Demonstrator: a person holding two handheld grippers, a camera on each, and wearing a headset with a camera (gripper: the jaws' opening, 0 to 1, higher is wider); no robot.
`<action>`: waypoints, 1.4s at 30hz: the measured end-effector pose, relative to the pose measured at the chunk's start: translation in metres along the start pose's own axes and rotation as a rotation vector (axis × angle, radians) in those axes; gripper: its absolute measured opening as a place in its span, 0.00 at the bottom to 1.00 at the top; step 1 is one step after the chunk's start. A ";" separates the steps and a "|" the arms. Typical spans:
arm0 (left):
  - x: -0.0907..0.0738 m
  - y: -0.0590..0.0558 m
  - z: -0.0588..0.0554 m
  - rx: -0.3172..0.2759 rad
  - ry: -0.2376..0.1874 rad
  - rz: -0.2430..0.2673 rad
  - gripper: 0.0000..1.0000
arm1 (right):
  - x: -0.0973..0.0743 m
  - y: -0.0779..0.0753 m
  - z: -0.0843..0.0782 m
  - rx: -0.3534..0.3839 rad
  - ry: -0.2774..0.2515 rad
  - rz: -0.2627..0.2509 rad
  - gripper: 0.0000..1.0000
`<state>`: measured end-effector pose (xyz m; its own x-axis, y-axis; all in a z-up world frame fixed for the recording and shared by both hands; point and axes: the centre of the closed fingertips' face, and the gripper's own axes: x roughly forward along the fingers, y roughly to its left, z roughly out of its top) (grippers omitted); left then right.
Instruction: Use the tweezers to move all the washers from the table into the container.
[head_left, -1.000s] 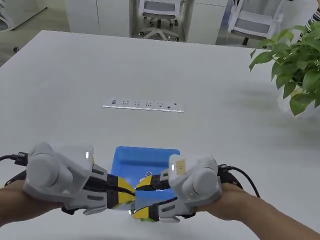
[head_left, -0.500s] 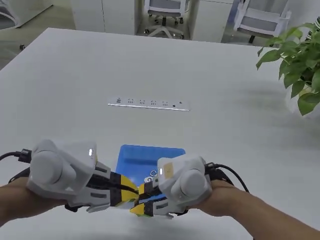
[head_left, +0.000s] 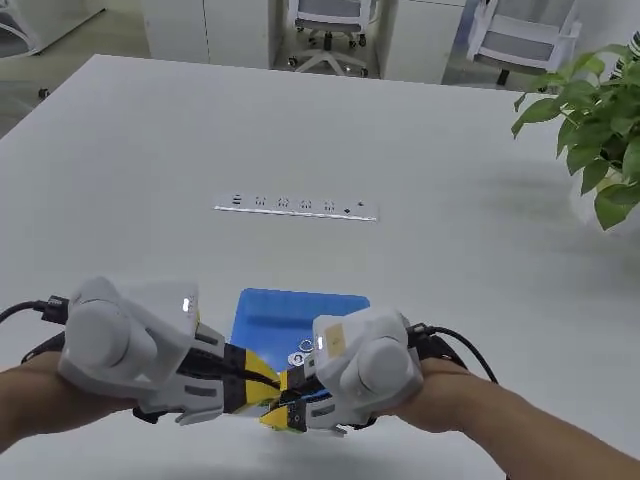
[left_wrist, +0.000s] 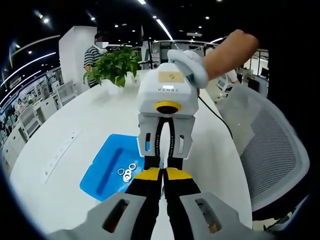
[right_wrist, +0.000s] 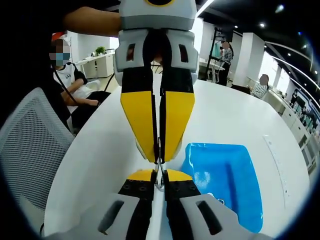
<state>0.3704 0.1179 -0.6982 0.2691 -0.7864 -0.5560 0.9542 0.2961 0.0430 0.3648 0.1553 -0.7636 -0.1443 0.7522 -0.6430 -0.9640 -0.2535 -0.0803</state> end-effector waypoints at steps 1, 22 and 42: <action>0.000 0.000 0.000 0.000 0.000 0.000 0.05 | 0.000 0.000 0.000 0.000 0.001 0.000 0.08; -0.009 0.003 0.015 -0.048 -0.063 0.044 0.18 | -0.006 0.004 0.007 0.027 -0.002 0.007 0.08; -0.026 0.000 0.025 -0.149 -0.138 0.120 0.53 | -0.021 0.007 0.026 0.014 -0.025 0.000 0.08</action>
<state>0.3666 0.1248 -0.6631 0.4048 -0.8042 -0.4352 0.8871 0.4609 -0.0266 0.3556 0.1535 -0.7308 -0.1494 0.7671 -0.6239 -0.9669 -0.2452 -0.0699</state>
